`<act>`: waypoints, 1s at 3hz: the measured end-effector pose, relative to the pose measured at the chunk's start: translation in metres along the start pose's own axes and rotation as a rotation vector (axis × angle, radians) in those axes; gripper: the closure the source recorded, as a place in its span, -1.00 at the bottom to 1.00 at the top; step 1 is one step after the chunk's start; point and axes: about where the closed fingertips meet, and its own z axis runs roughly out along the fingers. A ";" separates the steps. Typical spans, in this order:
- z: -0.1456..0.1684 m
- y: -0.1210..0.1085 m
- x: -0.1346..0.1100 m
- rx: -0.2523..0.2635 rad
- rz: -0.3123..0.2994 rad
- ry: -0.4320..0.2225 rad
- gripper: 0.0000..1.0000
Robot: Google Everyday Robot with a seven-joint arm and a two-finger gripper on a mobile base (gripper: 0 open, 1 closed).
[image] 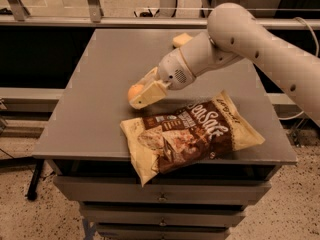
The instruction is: Move orange near brown chip bag
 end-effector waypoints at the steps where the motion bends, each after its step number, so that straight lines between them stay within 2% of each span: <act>1: 0.002 0.004 0.001 -0.011 -0.006 0.001 -0.68; 2: 0.002 0.007 0.000 -0.019 -0.013 0.005 -1.00; 3: -0.005 0.011 -0.001 -0.014 -0.014 0.018 -1.00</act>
Offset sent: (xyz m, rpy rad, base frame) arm -0.0081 -0.0009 0.0019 0.0008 -0.0009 0.0238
